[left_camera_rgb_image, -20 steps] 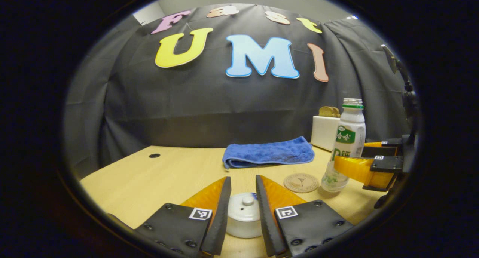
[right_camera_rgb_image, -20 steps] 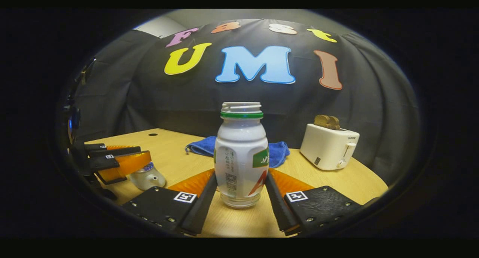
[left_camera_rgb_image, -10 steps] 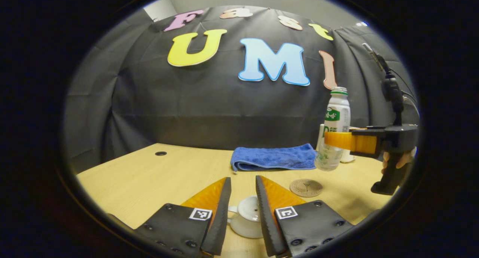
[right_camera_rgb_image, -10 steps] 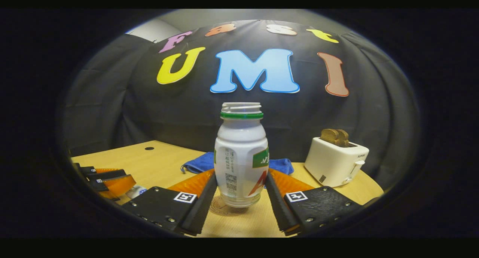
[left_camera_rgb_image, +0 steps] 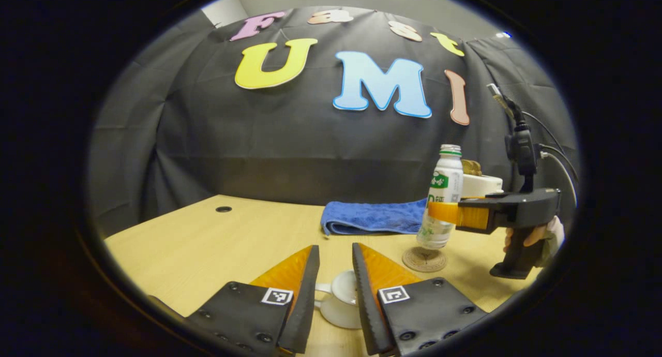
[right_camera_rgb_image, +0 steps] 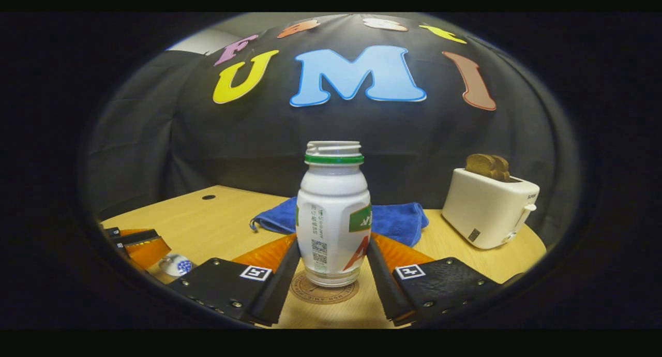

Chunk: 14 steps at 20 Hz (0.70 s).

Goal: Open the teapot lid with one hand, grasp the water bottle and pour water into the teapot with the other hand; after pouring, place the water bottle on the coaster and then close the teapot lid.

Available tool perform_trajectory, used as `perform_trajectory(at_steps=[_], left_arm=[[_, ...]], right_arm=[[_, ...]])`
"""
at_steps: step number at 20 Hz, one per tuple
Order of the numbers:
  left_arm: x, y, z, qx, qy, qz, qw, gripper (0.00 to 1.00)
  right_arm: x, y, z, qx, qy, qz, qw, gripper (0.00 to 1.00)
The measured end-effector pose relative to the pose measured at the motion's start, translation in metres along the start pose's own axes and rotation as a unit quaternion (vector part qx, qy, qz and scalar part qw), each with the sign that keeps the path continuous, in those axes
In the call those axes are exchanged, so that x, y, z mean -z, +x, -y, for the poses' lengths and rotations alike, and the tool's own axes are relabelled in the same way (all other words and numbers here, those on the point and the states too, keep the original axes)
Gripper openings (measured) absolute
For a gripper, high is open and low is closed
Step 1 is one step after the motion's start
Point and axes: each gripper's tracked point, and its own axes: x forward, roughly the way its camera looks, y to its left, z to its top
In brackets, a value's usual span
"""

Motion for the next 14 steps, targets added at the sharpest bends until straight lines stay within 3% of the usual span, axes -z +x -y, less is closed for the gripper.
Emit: perform_trajectory(at_steps=[9, 12, 14], left_arm=[[-0.002, -0.001, -0.002, -0.003, -0.001, 0.001, 1.0, 0.52], [-0.001, -0.002, -0.003, -0.003, -0.001, 0.001, 1.0, 0.43], [-0.002, -0.001, -0.002, -0.002, -0.003, 0.001, 1.0, 0.46]], right_arm=[[0.02, 0.006, -0.008, -0.013, -0.001, -0.022, 1.0, 0.72], [0.019, 0.005, -0.011, -0.011, -0.019, -0.02, 1.0, 0.72], [0.02, 0.004, -0.011, -0.007, -0.02, -0.017, 1.0, 0.72]])
